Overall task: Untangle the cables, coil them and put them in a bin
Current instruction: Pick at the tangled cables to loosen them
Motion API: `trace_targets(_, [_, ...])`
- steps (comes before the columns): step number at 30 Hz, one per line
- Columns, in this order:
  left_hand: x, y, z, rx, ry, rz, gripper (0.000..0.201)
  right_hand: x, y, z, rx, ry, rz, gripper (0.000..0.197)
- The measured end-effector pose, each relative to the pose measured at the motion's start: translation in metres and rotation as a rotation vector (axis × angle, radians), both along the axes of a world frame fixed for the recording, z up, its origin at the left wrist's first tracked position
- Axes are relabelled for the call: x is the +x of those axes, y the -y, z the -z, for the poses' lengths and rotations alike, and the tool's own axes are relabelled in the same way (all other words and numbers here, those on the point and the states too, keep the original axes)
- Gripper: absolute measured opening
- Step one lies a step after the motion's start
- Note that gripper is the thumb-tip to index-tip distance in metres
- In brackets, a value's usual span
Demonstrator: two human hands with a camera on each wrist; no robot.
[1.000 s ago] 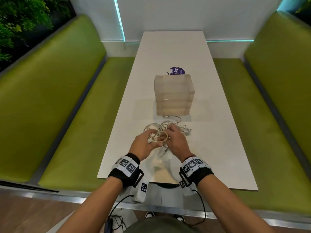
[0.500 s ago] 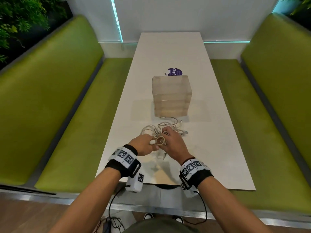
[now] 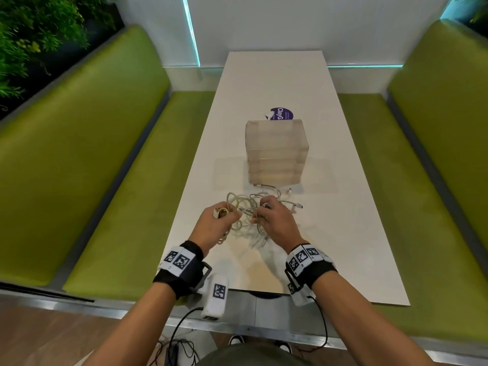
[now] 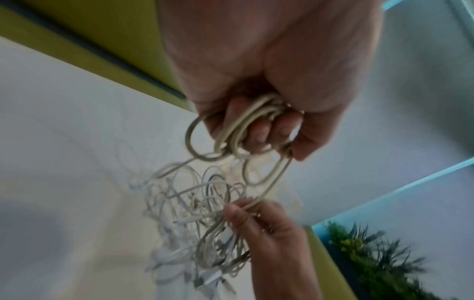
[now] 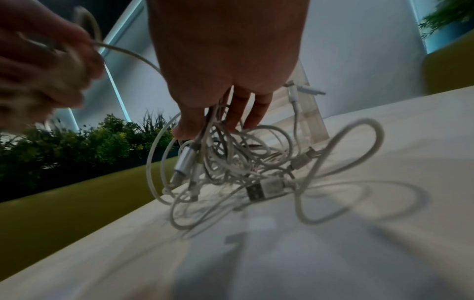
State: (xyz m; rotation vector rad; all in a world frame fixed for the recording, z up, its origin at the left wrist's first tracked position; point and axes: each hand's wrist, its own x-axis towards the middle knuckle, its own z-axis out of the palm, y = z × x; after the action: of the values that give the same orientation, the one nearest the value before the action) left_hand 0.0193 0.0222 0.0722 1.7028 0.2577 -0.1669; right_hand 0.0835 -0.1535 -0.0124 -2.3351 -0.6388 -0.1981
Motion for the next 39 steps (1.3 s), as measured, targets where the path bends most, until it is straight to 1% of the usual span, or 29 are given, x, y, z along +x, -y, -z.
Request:
trace_targets(2, [0.004, 0.008, 0.009, 0.061, 0.048, -0.061, 0.014, -0.004, -0.002, -0.002, 0.028, 0.010, -0.027, 0.014])
trace_targets(4, [0.008, 0.017, 0.015, 0.076, 0.088, -0.020, 0.024, -0.008, -0.004, -0.005, 0.056, 0.006, -0.073, 0.008])
trace_targets(6, [0.011, 0.026, 0.019, 0.114, 0.106, 0.032, 0.033, -0.009, -0.005, -0.007, 0.061, -0.011, -0.095, 0.014])
trace_targets(7, [0.013, 0.030, 0.020, 0.144, 0.107, 0.033, 0.033, -0.010, -0.005, -0.008, 0.055, -0.028, -0.093, 0.018])
trace_targets(9, [0.017, 0.035, 0.022, 0.185, 0.090, 0.007, 0.027, -0.012, -0.003, -0.010, 0.060, -0.040, -0.072, 0.023])
trace_targets(11, [0.020, 0.038, 0.021, 0.196, 0.097, -0.011, 0.012, -0.012, 0.000, -0.014, 0.087, -0.052, -0.053, 0.023])
trace_targets(12, [0.021, 0.039, 0.020, 0.194, 0.111, -0.021, 0.011, -0.014, 0.001, -0.015, 0.095, -0.053, -0.054, 0.024])
trace_targets(14, [0.021, 0.040, 0.019, 0.172, 0.134, -0.065, 0.020, -0.015, 0.000, -0.017, 0.082, -0.037, -0.063, 0.022])
trace_targets(15, [0.021, 0.039, 0.018, 0.162, 0.144, -0.080, 0.020, -0.015, 0.000, -0.017, 0.069, -0.042, -0.056, 0.022])
trace_targets(17, [0.019, 0.038, 0.018, 0.149, 0.175, -0.089, 0.015, -0.012, 0.001, -0.013, 0.046, -0.063, -0.004, 0.022])
trace_targets(19, [0.014, 0.035, 0.017, 0.118, 0.186, -0.077, 0.011, -0.007, 0.003, -0.010, 0.014, -0.044, 0.044, 0.020])
trace_targets(22, [0.008, 0.033, 0.013, 0.000, 0.168, -0.092, 0.011, -0.003, 0.002, -0.007, -0.020, -0.019, 0.071, 0.019])
trace_targets(25, [0.003, 0.031, 0.006, -0.115, 0.175, -0.191, 0.013, -0.002, -0.004, -0.009, -0.088, -0.017, 0.058, 0.018])
trace_targets(27, [0.002, 0.025, 0.003, -0.147, 0.188, -0.259, 0.013, -0.003, -0.009, -0.010, -0.109, -0.030, 0.040, 0.017])
trace_targets(29, [0.003, 0.018, 0.003, -0.145, 0.191, -0.323, 0.013, -0.003, -0.011, -0.010, -0.084, -0.067, 0.023, 0.014])
trace_targets(31, [0.005, 0.009, 0.006, -0.130, 0.167, -0.412, 0.014, -0.003, -0.009, -0.010, -0.002, -0.140, 0.011, 0.011])
trace_targets(32, [0.006, 0.003, 0.007, -0.127, 0.154, -0.462, 0.014, -0.003, -0.006, -0.010, 0.028, -0.161, 0.014, 0.013])
trace_targets(34, [0.008, -0.007, 0.006, -0.136, 0.145, -0.531, 0.015, -0.001, 0.001, -0.008, 0.019, -0.182, 0.051, 0.019])
trace_targets(36, [0.011, -0.014, 0.001, -0.151, 0.153, -0.536, 0.014, 0.001, 0.009, -0.009, -0.009, -0.218, 0.114, 0.021])
trace_targets(39, [0.011, -0.018, -0.005, -0.122, 0.171, -0.453, 0.009, 0.003, 0.014, -0.012, -0.017, -0.270, 0.138, 0.017])
